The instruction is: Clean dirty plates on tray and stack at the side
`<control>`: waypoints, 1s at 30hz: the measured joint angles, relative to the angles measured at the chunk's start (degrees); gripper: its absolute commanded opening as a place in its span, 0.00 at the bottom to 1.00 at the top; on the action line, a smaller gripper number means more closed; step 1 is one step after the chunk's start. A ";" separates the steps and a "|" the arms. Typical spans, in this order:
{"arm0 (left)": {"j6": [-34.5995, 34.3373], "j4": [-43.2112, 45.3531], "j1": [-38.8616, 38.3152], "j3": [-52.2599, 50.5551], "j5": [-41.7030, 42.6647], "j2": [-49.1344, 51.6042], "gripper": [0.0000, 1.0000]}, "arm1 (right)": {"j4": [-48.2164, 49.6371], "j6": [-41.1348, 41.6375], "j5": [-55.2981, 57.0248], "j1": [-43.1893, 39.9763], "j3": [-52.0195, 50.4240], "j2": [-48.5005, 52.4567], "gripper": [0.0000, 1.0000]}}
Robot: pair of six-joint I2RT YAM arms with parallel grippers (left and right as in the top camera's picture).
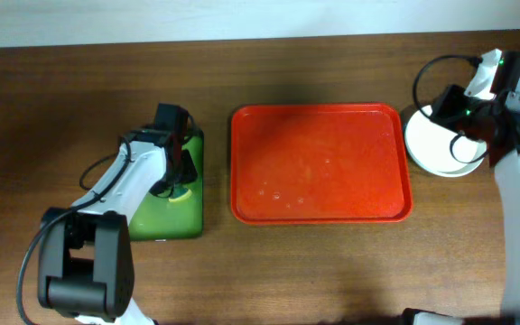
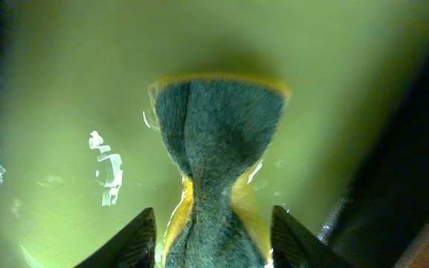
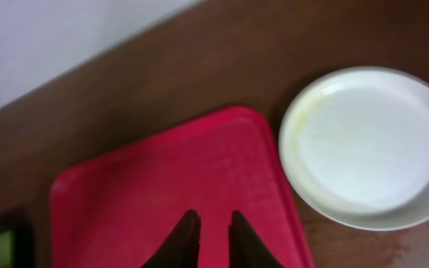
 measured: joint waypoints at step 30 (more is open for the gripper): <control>0.63 -18.84 0.00 9.73 2.03 -15.96 0.99 | -6.69 -1.25 0.57 19.56 -35.85 -69.85 0.98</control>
